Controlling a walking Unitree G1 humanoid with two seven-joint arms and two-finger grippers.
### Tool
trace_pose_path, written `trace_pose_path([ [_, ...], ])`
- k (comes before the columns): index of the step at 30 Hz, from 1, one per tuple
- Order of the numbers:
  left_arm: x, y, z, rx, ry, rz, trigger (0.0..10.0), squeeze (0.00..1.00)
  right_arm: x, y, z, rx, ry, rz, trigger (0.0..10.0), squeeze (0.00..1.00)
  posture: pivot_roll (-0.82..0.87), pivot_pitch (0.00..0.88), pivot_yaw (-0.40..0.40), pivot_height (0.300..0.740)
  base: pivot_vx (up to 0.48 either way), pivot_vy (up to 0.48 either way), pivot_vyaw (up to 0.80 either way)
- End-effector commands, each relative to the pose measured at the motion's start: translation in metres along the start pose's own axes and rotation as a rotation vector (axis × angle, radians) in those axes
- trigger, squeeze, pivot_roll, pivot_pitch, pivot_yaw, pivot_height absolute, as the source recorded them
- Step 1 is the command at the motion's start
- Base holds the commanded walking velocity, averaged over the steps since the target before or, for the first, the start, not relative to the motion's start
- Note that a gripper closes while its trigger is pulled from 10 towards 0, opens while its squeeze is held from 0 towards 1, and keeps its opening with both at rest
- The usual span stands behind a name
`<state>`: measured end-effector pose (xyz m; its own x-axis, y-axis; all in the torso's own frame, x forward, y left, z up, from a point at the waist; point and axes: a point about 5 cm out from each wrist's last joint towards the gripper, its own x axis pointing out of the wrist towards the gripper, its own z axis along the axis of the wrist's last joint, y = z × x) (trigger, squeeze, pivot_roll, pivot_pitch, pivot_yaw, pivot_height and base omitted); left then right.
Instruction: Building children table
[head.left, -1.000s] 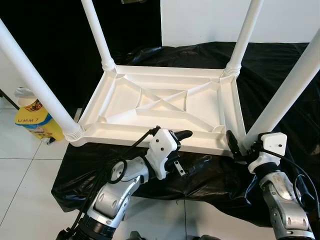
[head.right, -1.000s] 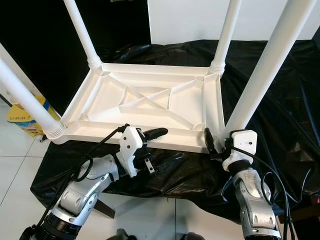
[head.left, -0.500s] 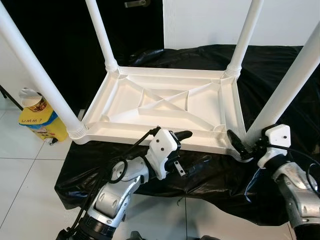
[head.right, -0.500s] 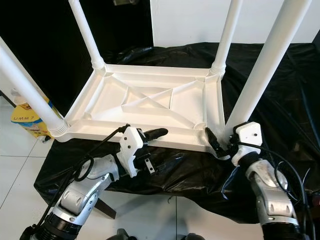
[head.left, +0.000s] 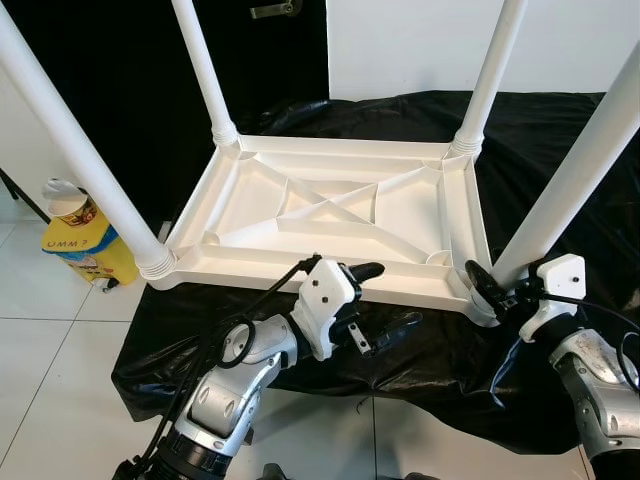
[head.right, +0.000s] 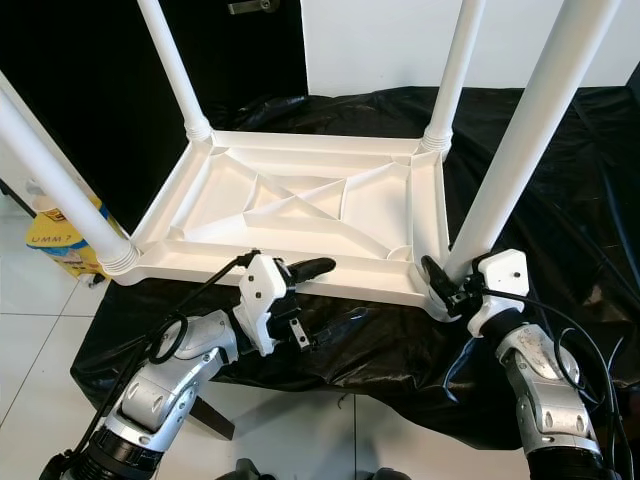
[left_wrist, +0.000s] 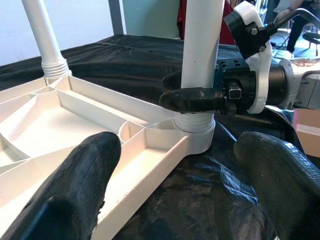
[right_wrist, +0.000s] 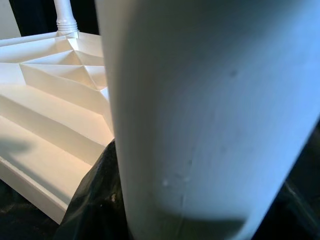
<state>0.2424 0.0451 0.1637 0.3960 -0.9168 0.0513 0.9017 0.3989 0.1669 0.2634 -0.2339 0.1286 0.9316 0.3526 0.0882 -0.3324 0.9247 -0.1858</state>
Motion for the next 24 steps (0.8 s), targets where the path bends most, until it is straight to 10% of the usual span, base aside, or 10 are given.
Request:
trace_pose_path([
  [1, 0.000, 0.000, 0.000, 0.006, 0.001, -0.004, 10.0, 0.00, -0.008, 0.006, -0.017, 0.031, 0.076, -0.004, 10.0, 0.00, 0.01, 0.065, 0.063, 0.740, 0.000, 0.000, 0.00],
  [24, -0.003, 0.004, 0.000, 0.011, 0.003, 0.037, 10.0, 0.00, -0.003, 0.032, -0.028, 0.156, 0.079, -0.371, 10.0, 0.00, 0.02, 0.072, 0.053, 0.740, 0.000, 0.000, 0.00],
])
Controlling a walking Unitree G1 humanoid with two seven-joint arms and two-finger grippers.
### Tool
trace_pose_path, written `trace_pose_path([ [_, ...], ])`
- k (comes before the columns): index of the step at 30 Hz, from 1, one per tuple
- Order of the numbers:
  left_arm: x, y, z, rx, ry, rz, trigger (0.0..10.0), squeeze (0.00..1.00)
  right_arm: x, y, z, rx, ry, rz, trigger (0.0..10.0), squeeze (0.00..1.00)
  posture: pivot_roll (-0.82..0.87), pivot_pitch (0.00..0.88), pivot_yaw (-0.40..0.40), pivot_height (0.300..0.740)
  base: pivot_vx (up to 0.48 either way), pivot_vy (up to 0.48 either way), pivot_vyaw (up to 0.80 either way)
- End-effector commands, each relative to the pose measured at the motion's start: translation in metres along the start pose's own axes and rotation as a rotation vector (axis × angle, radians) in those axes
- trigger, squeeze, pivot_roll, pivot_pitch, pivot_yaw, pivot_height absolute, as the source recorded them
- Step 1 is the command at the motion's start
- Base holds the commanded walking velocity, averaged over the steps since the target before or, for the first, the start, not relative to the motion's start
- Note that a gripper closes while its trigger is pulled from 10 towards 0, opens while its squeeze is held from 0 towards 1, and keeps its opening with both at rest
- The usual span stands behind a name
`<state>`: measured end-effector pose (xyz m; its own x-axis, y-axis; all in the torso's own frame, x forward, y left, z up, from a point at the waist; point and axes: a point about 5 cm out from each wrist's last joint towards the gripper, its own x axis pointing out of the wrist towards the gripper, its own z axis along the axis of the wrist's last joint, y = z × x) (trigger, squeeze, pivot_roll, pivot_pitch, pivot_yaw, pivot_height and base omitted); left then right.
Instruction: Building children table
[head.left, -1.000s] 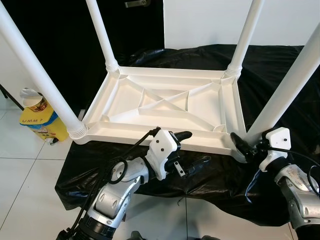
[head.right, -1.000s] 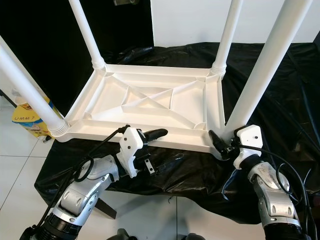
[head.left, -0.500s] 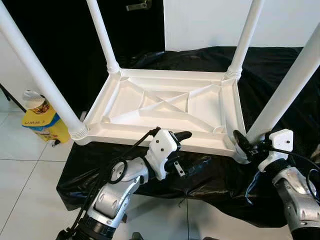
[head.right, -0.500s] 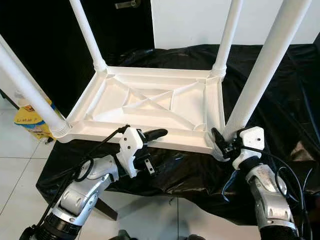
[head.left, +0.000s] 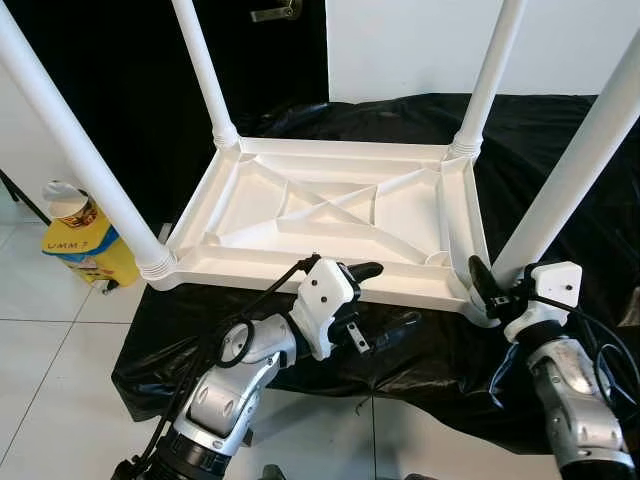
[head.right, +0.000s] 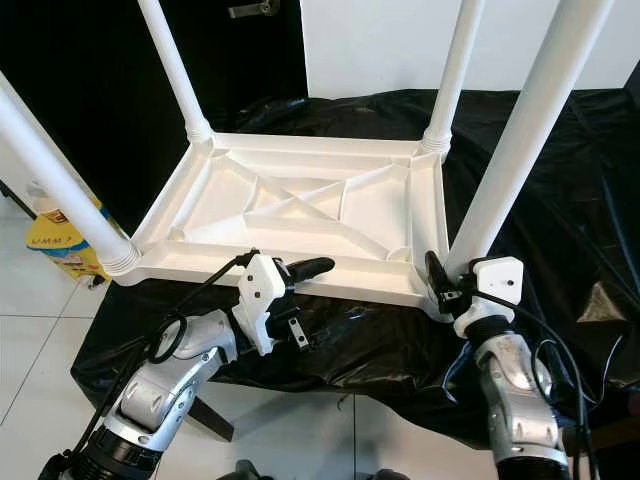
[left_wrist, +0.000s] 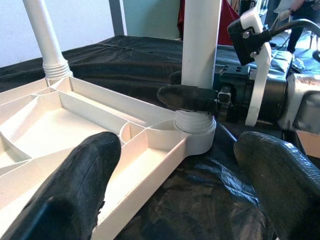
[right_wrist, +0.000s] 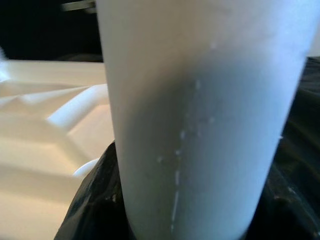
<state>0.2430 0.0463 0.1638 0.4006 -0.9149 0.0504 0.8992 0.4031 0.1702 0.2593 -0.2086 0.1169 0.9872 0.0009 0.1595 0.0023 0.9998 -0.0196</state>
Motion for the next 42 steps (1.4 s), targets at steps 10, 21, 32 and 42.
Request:
trace_pose_path([
  [10, -0.001, 0.003, 0.000, 0.006, -0.002, 0.034, 10.0, 0.00, -0.011, 0.014, -0.023, 0.057, 0.124, -0.272, 10.0, 0.00, 0.02, 0.078, 0.049, 0.740, 0.000, 0.000, 0.00],
  [21, -0.002, 0.002, 0.000, 0.000, -0.004, 0.035, 10.0, 0.00, -0.009, 0.031, -0.018, 0.084, 0.113, -0.290, 10.0, 0.00, 0.02, 0.082, 0.047, 0.740, 0.000, 0.000, 0.00],
  [32, 0.000, 0.000, 0.000, -0.005, -0.007, 0.035, 10.0, 0.00, -0.007, 0.029, -0.012, 0.064, 0.087, -0.284, 10.0, 0.00, 0.02, 0.084, 0.042, 0.740, 0.000, 0.000, 0.00],
  [42, 0.000, 0.001, -0.001, -0.006, -0.008, 0.036, 10.0, 0.00, -0.006, 0.027, -0.011, 0.044, 0.084, -0.291, 10.0, 0.80, 0.01, 0.077, 0.039, 0.740, 0.000, 0.000, 0.00],
])
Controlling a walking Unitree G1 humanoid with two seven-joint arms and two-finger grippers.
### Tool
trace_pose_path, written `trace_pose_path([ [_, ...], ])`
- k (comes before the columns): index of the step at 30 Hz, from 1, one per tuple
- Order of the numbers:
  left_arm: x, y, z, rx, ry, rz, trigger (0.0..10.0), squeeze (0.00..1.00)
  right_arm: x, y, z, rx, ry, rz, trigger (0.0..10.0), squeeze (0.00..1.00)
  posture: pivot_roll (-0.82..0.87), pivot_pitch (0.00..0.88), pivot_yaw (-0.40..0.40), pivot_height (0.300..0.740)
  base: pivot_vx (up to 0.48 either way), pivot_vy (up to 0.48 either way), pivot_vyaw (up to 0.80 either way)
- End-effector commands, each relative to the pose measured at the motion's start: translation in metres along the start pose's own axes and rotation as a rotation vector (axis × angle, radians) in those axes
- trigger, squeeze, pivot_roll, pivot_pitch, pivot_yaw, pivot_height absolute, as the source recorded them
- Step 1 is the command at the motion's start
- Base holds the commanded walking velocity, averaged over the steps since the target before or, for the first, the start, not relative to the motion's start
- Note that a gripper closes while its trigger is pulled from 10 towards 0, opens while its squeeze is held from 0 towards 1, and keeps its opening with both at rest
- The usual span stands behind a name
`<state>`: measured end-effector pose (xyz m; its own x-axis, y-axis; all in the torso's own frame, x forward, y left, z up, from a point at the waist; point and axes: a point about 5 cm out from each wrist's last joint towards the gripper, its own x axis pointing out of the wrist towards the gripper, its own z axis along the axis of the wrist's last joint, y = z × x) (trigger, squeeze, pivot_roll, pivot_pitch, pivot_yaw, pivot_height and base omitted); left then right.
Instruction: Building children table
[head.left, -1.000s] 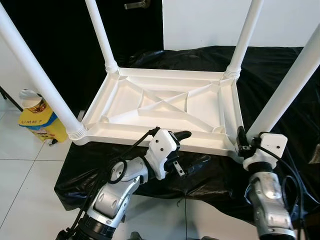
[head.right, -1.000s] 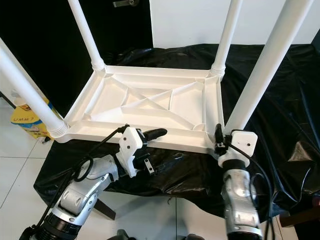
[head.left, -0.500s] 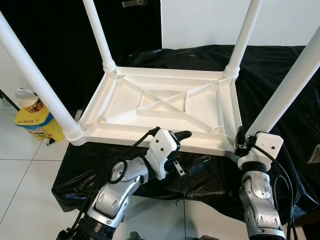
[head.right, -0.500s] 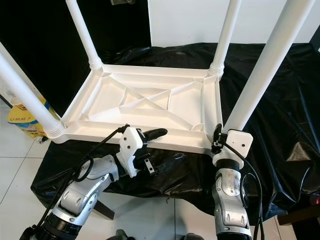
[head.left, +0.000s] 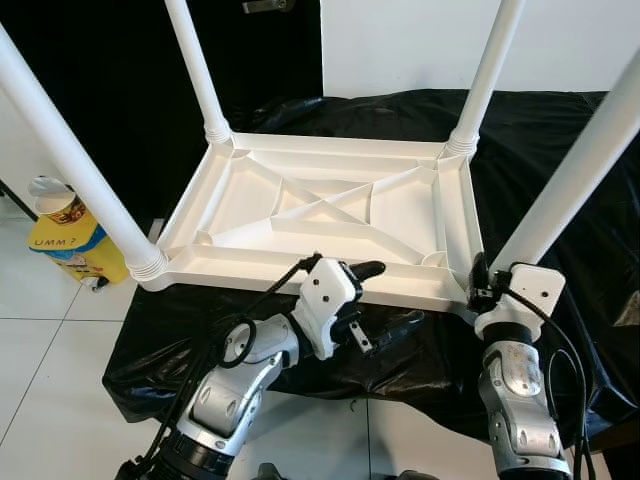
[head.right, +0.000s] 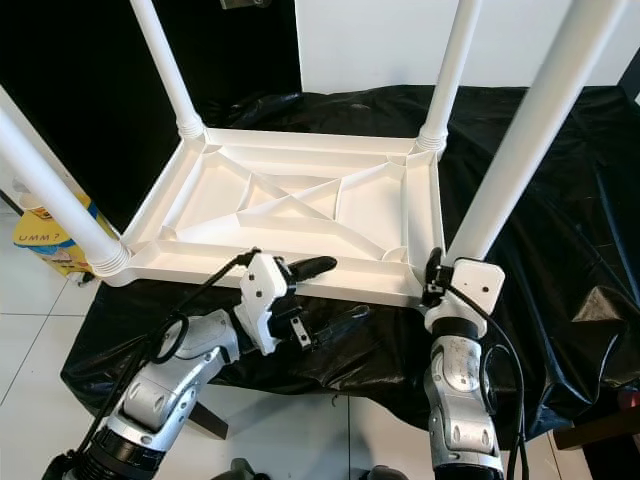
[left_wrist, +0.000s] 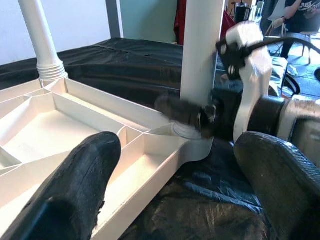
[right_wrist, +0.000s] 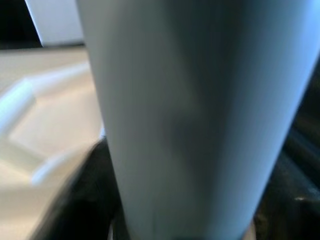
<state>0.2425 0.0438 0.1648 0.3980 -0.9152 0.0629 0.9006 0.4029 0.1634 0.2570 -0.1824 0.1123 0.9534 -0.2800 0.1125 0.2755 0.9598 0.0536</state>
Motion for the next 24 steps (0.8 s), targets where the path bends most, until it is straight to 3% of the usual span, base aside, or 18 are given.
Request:
trace_pose_path([
  [1, -0.002, 0.003, -0.002, 0.001, 0.005, 0.037, 10.0, 0.00, -0.003, 0.000, -0.008, 0.004, 0.042, -0.007, 10.0, 0.80, 0.01, 0.077, 0.039, 0.740, 0.000, 0.000, 0.00],
  [2, -0.001, 0.003, -0.002, 0.002, 0.004, 0.036, 10.0, 0.00, -0.002, 0.000, -0.006, 0.009, 0.032, -0.002, 10.0, 1.00, 0.01, 0.074, 0.036, 0.740, 0.000, 0.000, 0.00],
  [8, -0.001, 0.003, -0.002, 0.003, 0.004, 0.036, 10.0, 0.00, -0.002, 0.000, -0.005, 0.012, 0.023, 0.003, 10.0, 1.00, 0.01, 0.074, 0.034, 0.740, 0.000, 0.000, 0.00],
  [9, 0.000, 0.003, -0.003, 0.003, 0.003, 0.038, 10.0, 0.00, -0.002, 0.000, -0.003, 0.017, 0.012, 0.025, 10.0, 0.93, 0.02, 0.068, 0.025, 0.740, 0.000, 0.000, 0.00],
  [10, 0.000, 0.003, -0.003, 0.003, 0.003, 0.038, 10.0, 0.00, -0.002, 0.000, -0.003, 0.017, 0.012, 0.025, 10.0, 0.93, 0.02, 0.068, 0.025, 0.740, 0.000, 0.000, 0.00],
  [11, 0.000, 0.004, -0.003, 0.003, 0.003, 0.040, 10.0, 0.00, -0.002, -0.001, -0.001, 0.017, 0.004, 0.044, 10.0, 0.00, 0.02, 0.067, 0.023, 0.740, 0.000, 0.000, 0.00],
  [15, -0.001, 0.004, -0.003, 0.003, 0.002, 0.045, 10.0, 0.00, -0.003, -0.005, 0.003, 0.010, -0.018, 0.096, 10.0, 0.00, 0.02, 0.064, 0.020, 0.740, 0.000, 0.000, 0.00],
  [17, -0.002, 0.004, -0.003, 0.004, 0.003, 0.048, 10.0, 0.00, -0.003, -0.009, 0.007, -0.008, -0.038, 0.203, 10.0, 0.00, 0.02, 0.061, 0.019, 0.740, 0.000, 0.000, 0.00],
  [19, -0.002, 0.004, -0.003, 0.004, 0.003, 0.048, 10.0, 0.00, -0.003, -0.009, 0.007, -0.008, -0.038, 0.203, 10.0, 0.00, 0.02, 0.061, 0.019, 0.740, 0.000, 0.000, 0.00],
  [20, -0.003, 0.005, -0.003, 0.005, 0.005, 0.047, 10.0, 0.00, -0.001, -0.014, 0.009, -0.030, -0.037, 0.325, 10.0, 0.00, 0.02, 0.060, 0.023, 0.740, 0.000, 0.000, 0.00],
  [24, -0.003, 0.005, -0.003, 0.005, 0.005, 0.047, 10.0, 0.00, 0.000, -0.016, 0.010, -0.045, -0.040, 0.360, 10.0, 0.00, 0.02, 0.058, 0.026, 0.740, 0.000, 0.000, 0.00],
])
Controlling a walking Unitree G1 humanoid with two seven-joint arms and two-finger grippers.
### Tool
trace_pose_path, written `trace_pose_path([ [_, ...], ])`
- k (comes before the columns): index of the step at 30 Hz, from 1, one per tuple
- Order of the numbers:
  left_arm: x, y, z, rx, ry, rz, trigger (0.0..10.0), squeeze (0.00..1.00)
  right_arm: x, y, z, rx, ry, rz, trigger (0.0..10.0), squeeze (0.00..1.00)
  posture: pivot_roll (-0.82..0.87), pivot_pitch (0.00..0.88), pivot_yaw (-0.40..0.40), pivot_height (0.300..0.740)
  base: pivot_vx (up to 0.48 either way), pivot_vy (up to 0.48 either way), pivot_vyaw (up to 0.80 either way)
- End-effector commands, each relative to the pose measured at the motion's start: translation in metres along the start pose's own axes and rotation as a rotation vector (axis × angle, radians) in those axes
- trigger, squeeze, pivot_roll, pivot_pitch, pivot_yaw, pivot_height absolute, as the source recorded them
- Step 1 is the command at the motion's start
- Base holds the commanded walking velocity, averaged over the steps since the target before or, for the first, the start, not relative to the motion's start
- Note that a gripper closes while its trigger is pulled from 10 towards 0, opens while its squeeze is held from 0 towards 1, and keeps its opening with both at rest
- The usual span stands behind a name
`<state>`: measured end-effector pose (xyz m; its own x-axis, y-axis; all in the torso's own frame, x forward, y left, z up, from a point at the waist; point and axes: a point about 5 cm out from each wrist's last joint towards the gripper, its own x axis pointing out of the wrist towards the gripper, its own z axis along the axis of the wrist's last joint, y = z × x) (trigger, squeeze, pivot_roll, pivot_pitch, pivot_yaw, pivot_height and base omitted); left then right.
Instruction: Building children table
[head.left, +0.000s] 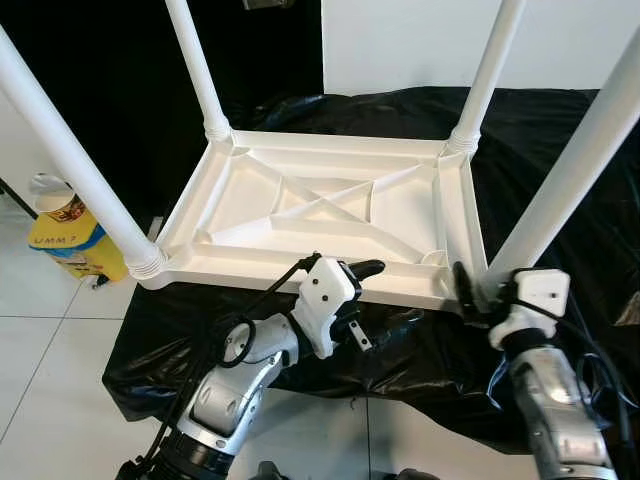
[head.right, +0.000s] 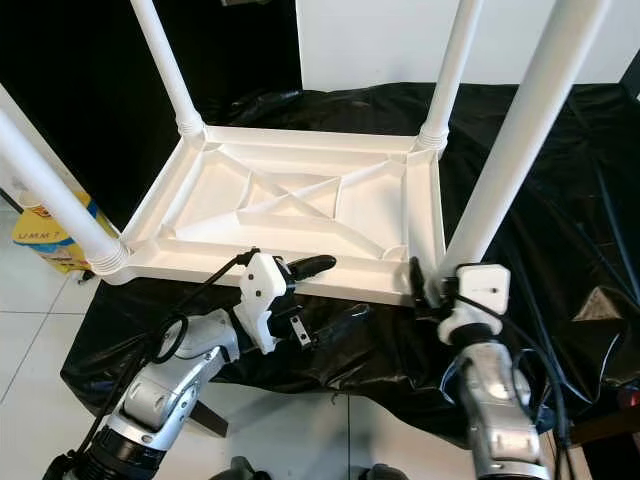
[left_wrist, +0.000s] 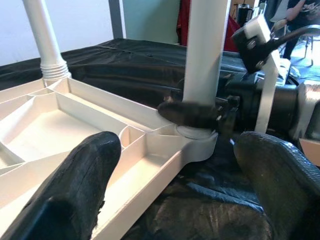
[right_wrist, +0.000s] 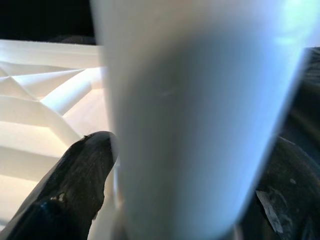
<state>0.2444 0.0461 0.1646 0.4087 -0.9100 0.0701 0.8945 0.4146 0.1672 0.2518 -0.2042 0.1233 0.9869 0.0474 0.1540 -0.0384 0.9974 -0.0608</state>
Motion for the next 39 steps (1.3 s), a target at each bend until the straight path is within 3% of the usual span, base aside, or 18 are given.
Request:
trace_pose_path([
  [1, -0.002, 0.002, -0.002, 0.001, 0.011, 0.031, 10.0, 0.00, 0.001, 0.003, -0.001, 0.005, 0.004, 0.083, 10.0, 0.00, 0.02, 0.056, 0.033, 0.740, 0.000, 0.000, 0.00],
  [7, -0.002, 0.004, -0.002, 0.010, 0.015, 0.019, 10.0, 0.00, 0.011, -0.007, 0.000, -0.070, 0.027, 0.245, 10.0, 0.00, 0.02, 0.053, 0.039, 0.740, 0.000, 0.000, 0.00],
  [19, -0.004, 0.008, -0.001, 0.019, 0.017, 0.022, 10.0, 0.00, 0.024, -0.012, 0.002, -0.104, 0.028, 0.307, 10.0, 0.00, 0.02, 0.051, 0.044, 0.740, 0.000, 0.000, 0.00],
  [20, -0.003, 0.007, -0.001, 0.019, 0.016, 0.021, 10.0, 0.00, 0.026, -0.013, 0.002, -0.106, 0.026, 0.319, 3.4, 0.00, 0.02, 0.054, 0.046, 0.740, 0.000, 0.000, 0.00],
  [21, -0.003, 0.007, 0.000, 0.018, 0.015, 0.021, 10.0, 0.00, 0.027, -0.014, 0.003, -0.106, 0.024, 0.331, 1.8, 0.00, 0.02, 0.054, 0.046, 0.740, 0.000, 0.000, 0.00],
  [23, -0.003, 0.007, 0.000, 0.018, 0.015, 0.021, 10.0, 0.00, 0.027, -0.014, 0.003, -0.106, 0.024, 0.331, 1.8, 0.00, 0.02, 0.054, 0.046, 0.740, 0.000, 0.000, 0.00],
  [24, -0.003, 0.006, 0.000, 0.017, 0.014, 0.022, 10.0, 0.00, 0.027, -0.015, 0.001, -0.107, 0.032, 0.336, 0.0, 0.00, 0.03, 0.057, 0.046, 0.740, 0.000, 0.000, 0.00],
  [31, -0.005, 0.008, -0.001, 0.014, 0.018, 0.034, 10.0, 0.00, 0.018, -0.017, -0.016, -0.055, 0.097, 0.266, 0.0, 0.00, 0.03, 0.068, 0.053, 0.740, 0.000, 0.000, 0.00],
  [32, -0.005, 0.007, -0.001, 0.013, 0.020, 0.033, 10.0, 0.00, 0.016, -0.017, -0.019, -0.045, 0.111, 0.231, 2.2, 0.00, 0.03, 0.071, 0.056, 0.740, 0.000, 0.000, 0.00],
  [33, -0.006, 0.007, -0.002, 0.012, 0.022, 0.032, 10.0, 0.00, 0.015, -0.015, -0.021, -0.039, 0.119, 0.205, 10.0, 0.00, 0.02, 0.073, 0.058, 0.740, 0.000, 0.000, 0.00],
  [37, -0.006, 0.007, -0.003, 0.009, 0.026, 0.031, 10.0, 0.00, 0.014, -0.013, -0.024, -0.040, 0.133, 0.173, 10.0, 0.00, 0.02, 0.074, 0.060, 0.740, 0.000, 0.000, 0.00],
  [38, -0.005, 0.006, -0.005, 0.005, 0.032, 0.030, 10.0, 0.00, 0.015, -0.008, -0.028, -0.058, 0.147, 0.083, 10.0, 0.00, 0.02, 0.078, 0.066, 0.740, 0.000, 0.000, 0.00],
  [39, -0.005, 0.006, -0.005, 0.005, 0.032, 0.030, 10.0, 0.00, 0.015, -0.008, -0.028, -0.058, 0.147, 0.083, 10.0, 0.00, 0.02, 0.078, 0.066, 0.740, 0.000, 0.000, 0.00],
])
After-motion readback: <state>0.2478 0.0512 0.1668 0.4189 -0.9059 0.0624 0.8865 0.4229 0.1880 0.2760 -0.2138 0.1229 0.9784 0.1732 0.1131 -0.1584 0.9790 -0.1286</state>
